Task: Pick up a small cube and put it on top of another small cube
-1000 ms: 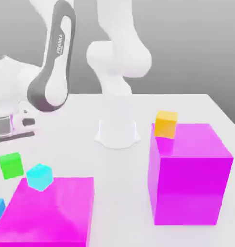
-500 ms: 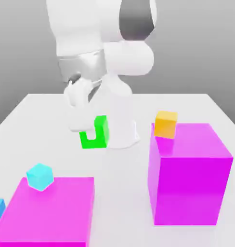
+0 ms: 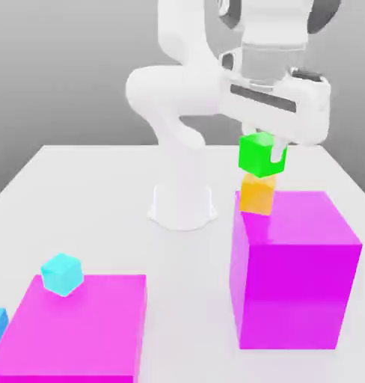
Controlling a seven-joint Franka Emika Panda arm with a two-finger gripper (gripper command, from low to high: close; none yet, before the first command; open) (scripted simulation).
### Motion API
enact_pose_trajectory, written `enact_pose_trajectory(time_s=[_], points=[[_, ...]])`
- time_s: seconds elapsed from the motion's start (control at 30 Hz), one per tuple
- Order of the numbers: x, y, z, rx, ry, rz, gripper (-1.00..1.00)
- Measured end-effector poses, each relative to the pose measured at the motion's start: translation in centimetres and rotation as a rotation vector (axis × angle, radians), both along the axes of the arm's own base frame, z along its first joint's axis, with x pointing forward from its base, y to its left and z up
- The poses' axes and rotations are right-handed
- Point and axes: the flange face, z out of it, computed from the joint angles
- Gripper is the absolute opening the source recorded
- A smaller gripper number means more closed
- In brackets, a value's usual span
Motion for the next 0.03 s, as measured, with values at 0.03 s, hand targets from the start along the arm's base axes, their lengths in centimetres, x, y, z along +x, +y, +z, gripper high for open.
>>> enact_pose_trajectory(time_s=[0.03], points=[[0.0,0.0,0.0,0.0,0.0,0.0,1.0]])
